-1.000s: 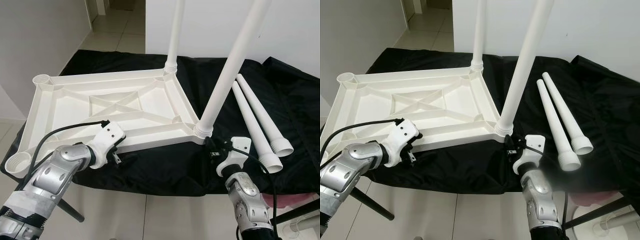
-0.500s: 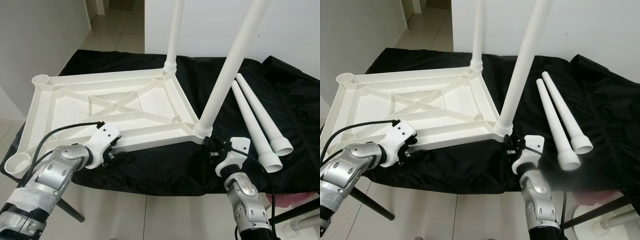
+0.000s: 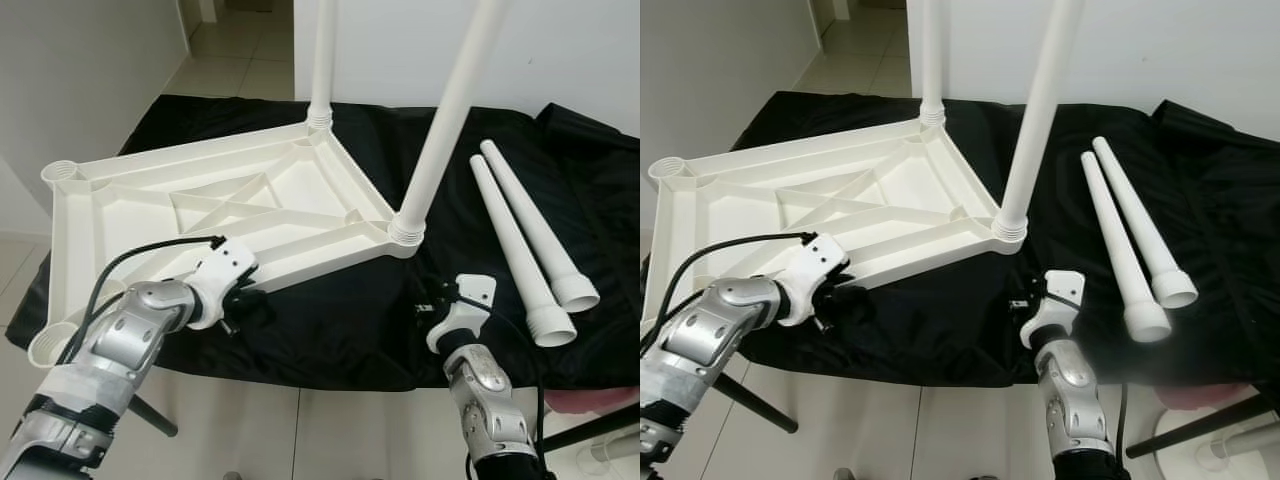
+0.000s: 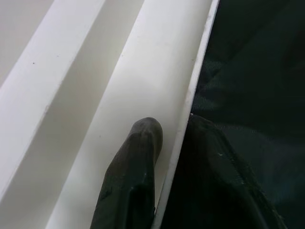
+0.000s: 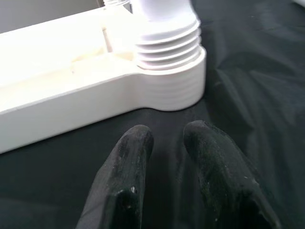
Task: Building children table
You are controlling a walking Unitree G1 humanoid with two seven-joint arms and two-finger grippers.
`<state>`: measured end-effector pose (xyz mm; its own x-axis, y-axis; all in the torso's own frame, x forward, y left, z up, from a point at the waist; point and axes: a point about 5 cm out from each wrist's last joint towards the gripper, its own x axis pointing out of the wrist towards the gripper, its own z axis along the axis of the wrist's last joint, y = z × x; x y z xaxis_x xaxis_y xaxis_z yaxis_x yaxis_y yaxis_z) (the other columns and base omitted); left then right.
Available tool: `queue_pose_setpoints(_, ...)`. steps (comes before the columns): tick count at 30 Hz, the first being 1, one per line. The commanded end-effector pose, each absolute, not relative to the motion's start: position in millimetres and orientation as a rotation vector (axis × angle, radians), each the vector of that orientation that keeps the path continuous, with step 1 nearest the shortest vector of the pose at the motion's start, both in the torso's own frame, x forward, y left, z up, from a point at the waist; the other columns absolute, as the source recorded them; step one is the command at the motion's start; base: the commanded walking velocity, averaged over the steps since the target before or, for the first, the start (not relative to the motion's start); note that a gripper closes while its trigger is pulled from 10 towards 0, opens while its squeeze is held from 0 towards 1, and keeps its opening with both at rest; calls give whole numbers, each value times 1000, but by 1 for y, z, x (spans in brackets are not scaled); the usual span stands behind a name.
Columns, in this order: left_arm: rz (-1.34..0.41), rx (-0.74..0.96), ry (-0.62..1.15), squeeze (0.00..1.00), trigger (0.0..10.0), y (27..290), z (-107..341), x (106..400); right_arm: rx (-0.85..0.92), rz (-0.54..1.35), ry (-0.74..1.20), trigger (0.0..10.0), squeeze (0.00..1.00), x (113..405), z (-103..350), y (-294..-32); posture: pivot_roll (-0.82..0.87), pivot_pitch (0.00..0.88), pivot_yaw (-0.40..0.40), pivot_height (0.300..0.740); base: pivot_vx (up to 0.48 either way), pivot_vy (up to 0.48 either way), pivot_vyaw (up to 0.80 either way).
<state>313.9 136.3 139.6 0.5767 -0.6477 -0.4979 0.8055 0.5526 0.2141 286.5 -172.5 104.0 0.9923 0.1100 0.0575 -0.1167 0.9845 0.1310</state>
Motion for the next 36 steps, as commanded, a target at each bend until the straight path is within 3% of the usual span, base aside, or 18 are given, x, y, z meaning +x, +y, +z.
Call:
queue_pose_setpoints(1, -855, 502, 352, 0, 0, 125, 139, 316, 135, 108, -36, 10000, 0, 286, 99, -172, 13, 83, 15, 740, 0, 0, 0)
queue_pose_setpoints(2, -882, 503, 334, 0, 0, 114, 140, 316, 135, 107, -38, 10000, 0, 287, 99, -172, 11, 82, 17, 740, 0, 0, 0)
queue_pose_setpoints(3, -898, 501, 321, 0, 1490, 106, 142, 316, 136, 106, -40, 10000, 0, 287, 100, -171, 10, 82, 18, 740, 0, 0, 0)
queue_pose_setpoints(4, -898, 501, 321, 0, 1490, 106, 142, 316, 136, 106, -40, 10000, 0, 287, 100, -171, 10, 82, 18, 740, 0, 0, 0)
queue_pose_setpoints(5, -917, 497, 304, 0, 10000, 95, 144, 316, 136, 103, -41, 10000, 0, 287, 99, -170, 7, 80, 22, 740, 0, 0, 0)
queue_pose_setpoints(18, -807, 462, 265, 0, 10000, 83, 156, 334, 145, 85, -46, 10000, 0, 287, 98, -169, -4, 75, 38, 740, 0, 0, 0)
queue_pose_setpoints(19, -755, 416, 265, 996, 10000, 84, 159, 340, 146, 82, -48, 10000, 0, 288, 98, -169, -5, 73, 39, 740, 0, 0, 0)
queue_pose_setpoints(21, -736, 402, 264, 1000, 10000, 86, 161, 342, 146, 80, -49, 10000, 0, 288, 98, -169, -5, 73, 40, 740, 0, 0, 0)
queue_pose_setpoints(26, -742, 408, 256, 1000, 10000, 88, 166, 343, 147, 79, -49, 10000, 0, 288, 98, -169, -3, 72, 40, 740, 0, 0, 0)
queue_pose_setpoints(27, -770, 393, 248, 0, 10000, 88, 168, 341, 147, 79, -49, 10000, 0, 289, 98, -169, -1, 69, 41, 740, 0, 0, 0)
queue_pose_setpoints(31, -805, 330, 229, 0, 10000, 92, 175, 340, 145, 78, -50, 10000, 0, 289, 98, -168, 2, 71, 39, 740, 0, 0, 0)
queue_pose_setpoints(36, -697, 360, 218, 0, 10000, 115, 180, 352, 141, 74, -59, 10000, 0, 293, 101, -166, 6, 70, 34, 740, 0, 0, 0)
